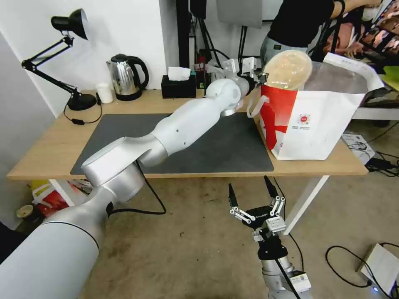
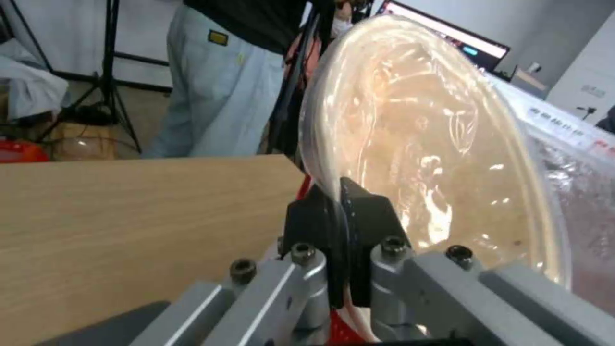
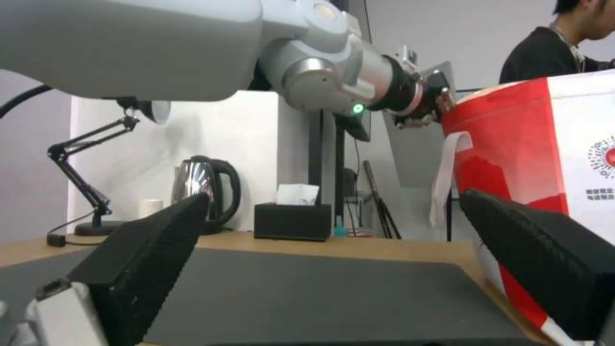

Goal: Pick up the trash from the table and place it into the takeout bag.

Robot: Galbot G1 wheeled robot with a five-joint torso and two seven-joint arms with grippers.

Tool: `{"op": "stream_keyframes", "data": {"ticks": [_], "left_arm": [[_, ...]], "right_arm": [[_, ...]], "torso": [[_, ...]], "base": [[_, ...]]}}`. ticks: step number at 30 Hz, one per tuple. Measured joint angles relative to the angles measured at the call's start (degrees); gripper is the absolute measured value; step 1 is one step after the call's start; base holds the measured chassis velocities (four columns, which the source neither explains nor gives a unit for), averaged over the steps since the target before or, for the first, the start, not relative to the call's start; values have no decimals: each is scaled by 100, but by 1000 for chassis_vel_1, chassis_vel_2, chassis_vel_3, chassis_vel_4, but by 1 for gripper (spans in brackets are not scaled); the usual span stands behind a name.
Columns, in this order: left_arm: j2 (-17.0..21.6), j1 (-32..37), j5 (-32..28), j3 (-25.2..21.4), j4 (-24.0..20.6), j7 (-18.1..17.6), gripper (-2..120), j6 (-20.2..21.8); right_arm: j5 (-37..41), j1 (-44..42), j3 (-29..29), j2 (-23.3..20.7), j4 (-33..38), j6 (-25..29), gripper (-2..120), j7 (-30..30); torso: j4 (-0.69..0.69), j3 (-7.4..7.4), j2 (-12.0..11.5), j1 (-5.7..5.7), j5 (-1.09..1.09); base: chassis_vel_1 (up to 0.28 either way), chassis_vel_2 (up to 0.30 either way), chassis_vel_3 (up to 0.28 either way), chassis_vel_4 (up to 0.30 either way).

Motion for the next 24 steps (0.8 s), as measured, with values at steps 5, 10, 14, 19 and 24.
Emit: {"op": "stream_keyframes", "data": {"ticks": [5, 10, 14, 19, 24], "left_arm": [[5, 43, 30, 5, 12, 5, 0, 1], [8, 48, 56, 25, -35, 62, 0, 17], [9, 47, 152, 42, -97, 123, 8, 20], [10, 27, 196, 62, -154, 145, 2, 10], [11, 20, 253, 91, -167, 196, 19, -86]], "right_arm": [[0, 0, 0, 0, 0, 0, 100, 0], [0, 0, 0, 0, 0, 0, 100, 0], [0, 0, 0, 0, 0, 0, 100, 0], [0, 0, 0, 0, 0, 0, 100, 0], [0, 0, 0, 0, 0, 0, 100, 0]], "torso": [[0, 0, 0, 0, 0], [0, 0, 0, 0, 0], [0, 0, 0, 0, 2], [-1, 0, 0, 0, 2], [-1, 1, 0, 0, 1]], "base": [[0, 0, 0, 0], [0, 0, 0, 0], [0, 0, 0, 0], [0, 0, 0, 0], [0, 0, 0, 0]]}}
